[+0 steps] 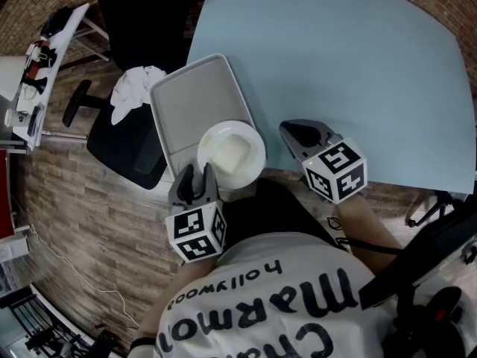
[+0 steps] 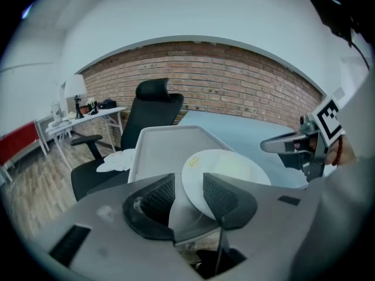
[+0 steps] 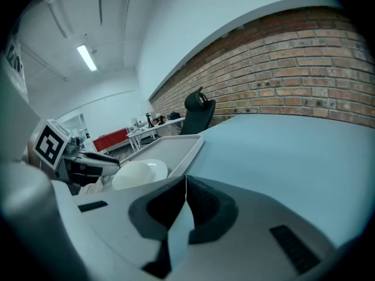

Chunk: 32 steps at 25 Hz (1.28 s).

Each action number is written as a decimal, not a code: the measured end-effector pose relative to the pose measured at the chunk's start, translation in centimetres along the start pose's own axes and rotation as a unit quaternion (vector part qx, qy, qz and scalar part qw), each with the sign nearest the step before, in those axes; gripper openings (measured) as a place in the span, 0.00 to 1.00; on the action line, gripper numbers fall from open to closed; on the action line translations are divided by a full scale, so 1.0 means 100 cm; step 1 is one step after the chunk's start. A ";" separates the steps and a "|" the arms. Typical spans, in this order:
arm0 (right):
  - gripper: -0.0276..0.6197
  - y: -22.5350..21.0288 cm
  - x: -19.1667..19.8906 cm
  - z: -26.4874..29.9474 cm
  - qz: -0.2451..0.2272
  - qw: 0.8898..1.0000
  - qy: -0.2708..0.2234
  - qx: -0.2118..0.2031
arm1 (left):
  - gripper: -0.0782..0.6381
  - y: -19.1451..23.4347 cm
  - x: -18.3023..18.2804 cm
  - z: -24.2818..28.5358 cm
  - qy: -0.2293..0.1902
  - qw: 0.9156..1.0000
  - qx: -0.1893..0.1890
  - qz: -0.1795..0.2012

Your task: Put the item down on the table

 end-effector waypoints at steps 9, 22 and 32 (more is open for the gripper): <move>0.06 0.031 -0.026 -0.003 -0.149 0.985 -0.046 -0.074 | 0.28 0.024 -0.026 -0.011 -0.074 0.991 0.007 -0.115; 0.06 0.075 -0.046 -0.020 -0.116 0.989 -0.046 -0.074 | 0.17 0.028 -0.054 -0.046 -0.138 0.971 0.160 -0.115; 0.06 0.142 -0.043 -0.030 -0.091 0.993 -0.046 -0.052 | 0.17 0.053 -0.043 -0.071 -0.094 0.959 0.255 -0.080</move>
Point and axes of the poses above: the fingertips, and each gripper's own axes: z forward along the fingers, y to its left, x out of its underside, the point moved 10 cm from there along -z, backward along the fingers, and after that the axes turned 8 degrees about -x, right-handed, at the moved point
